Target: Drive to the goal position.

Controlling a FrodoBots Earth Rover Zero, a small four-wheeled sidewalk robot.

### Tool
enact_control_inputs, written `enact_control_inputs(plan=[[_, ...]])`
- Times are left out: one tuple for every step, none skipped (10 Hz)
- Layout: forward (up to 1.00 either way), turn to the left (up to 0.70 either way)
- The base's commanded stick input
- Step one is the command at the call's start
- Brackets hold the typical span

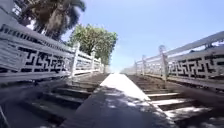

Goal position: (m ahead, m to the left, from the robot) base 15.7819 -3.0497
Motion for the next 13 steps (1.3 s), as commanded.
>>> enact_control_inputs(plan=[[0.45,0.00],[0.45,0.00],[0.45,0.00],[0.45,0.00],[0.45,0.00],[0.45,0.00],[0.45,0.00],[0.45,0.08],[0.45,0.26],[0.45,0.27],[0.45,0.27],[0.45,0.25],[0.45,0.00]])
